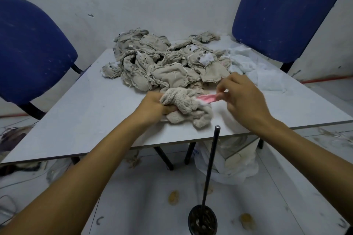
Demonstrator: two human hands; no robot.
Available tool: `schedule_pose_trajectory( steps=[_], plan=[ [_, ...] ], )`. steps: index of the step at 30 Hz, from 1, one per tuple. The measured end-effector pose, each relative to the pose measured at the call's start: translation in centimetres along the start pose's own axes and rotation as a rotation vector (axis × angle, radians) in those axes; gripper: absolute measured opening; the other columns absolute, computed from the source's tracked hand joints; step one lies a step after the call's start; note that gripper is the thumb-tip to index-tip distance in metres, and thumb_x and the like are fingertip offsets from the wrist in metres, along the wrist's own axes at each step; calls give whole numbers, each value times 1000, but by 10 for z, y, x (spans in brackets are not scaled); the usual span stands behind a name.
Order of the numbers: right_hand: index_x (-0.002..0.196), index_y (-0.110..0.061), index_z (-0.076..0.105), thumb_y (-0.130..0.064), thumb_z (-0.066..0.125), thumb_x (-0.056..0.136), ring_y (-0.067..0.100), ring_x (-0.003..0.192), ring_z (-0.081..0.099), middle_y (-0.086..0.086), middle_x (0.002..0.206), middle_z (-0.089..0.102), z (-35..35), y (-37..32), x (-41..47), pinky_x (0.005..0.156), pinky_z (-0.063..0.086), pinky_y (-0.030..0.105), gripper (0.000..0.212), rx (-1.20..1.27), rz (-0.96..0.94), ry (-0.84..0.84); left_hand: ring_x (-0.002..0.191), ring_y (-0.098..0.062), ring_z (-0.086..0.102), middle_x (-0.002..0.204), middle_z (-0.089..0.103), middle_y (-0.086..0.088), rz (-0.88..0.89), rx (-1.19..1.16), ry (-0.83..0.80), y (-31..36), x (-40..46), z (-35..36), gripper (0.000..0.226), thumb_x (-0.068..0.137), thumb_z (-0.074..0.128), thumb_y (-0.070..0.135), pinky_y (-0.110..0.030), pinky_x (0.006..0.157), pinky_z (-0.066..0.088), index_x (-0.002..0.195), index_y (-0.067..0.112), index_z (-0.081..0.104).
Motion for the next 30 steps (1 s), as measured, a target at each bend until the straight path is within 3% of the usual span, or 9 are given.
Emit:
schedule_pose_trajectory(
  steps=[3,5,8,11,16,20,24,28,30],
  plan=[
    [92,-18,65,-17,68,92,19,88,49,-6,94,49,-10,36,2,64,35,30,3,-23,253,50,79,-18,68,76,73,1,-8,30,129,-3,6,-24,18,87,68,-4,-26,70,55,88,13,73],
    [92,-19,65,-21,65,94,22,91,52,-4,96,51,-6,43,1,70,38,33,3,1,319,15,72,-8,69,74,75,9,4,-32,6,0,5,-21,22,88,65,-6,-15,61,51,95,13,72],
    [104,-19,62,-22,65,94,23,103,50,3,109,52,6,27,-1,78,43,36,10,61,337,4,95,-12,71,105,76,-1,-41,-116,-262,3,2,2,27,92,61,-2,-20,81,55,113,14,67],
    [107,-14,65,-17,65,92,28,102,49,10,108,54,0,-7,1,74,46,38,15,-17,108,112,100,-17,70,112,73,-4,-63,-8,-277,10,4,6,31,91,67,6,-22,86,54,121,12,64],
    [114,-19,67,-26,62,96,23,104,55,1,111,64,28,-25,-2,88,47,40,20,32,-19,-341,108,-22,56,126,52,-3,-34,455,-244,14,5,2,57,83,78,27,-32,87,49,133,31,51],
    [134,-14,58,-11,69,90,13,89,61,-3,98,66,31,-23,-5,76,42,8,45,213,81,-436,123,-26,41,131,40,-6,144,582,-102,24,5,15,62,83,73,41,-37,100,37,138,40,44],
    [133,-14,59,-10,59,95,9,86,52,1,100,64,36,-27,-6,67,34,15,38,155,55,-488,75,-20,63,88,67,-5,-51,470,-121,8,8,21,25,87,73,34,-28,66,50,103,16,67],
    [128,-26,58,-46,44,102,9,91,62,-7,107,64,28,-22,-3,74,44,25,35,432,352,-357,74,-10,63,82,68,9,342,330,90,50,-3,24,3,85,73,24,-25,66,51,87,24,71],
    [124,-19,56,-56,48,96,14,97,68,0,113,67,22,-20,2,79,52,28,47,855,543,-268,86,-7,66,92,70,12,620,327,-85,75,-16,41,12,85,71,28,-22,77,53,97,25,71]
  ],
)
Point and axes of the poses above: each hand's wrist, its own x-axis towards the middle knuckle, its own z-axis out of the palm, y = z × x, the point moved 5 cm from there along x, towards the middle knuckle
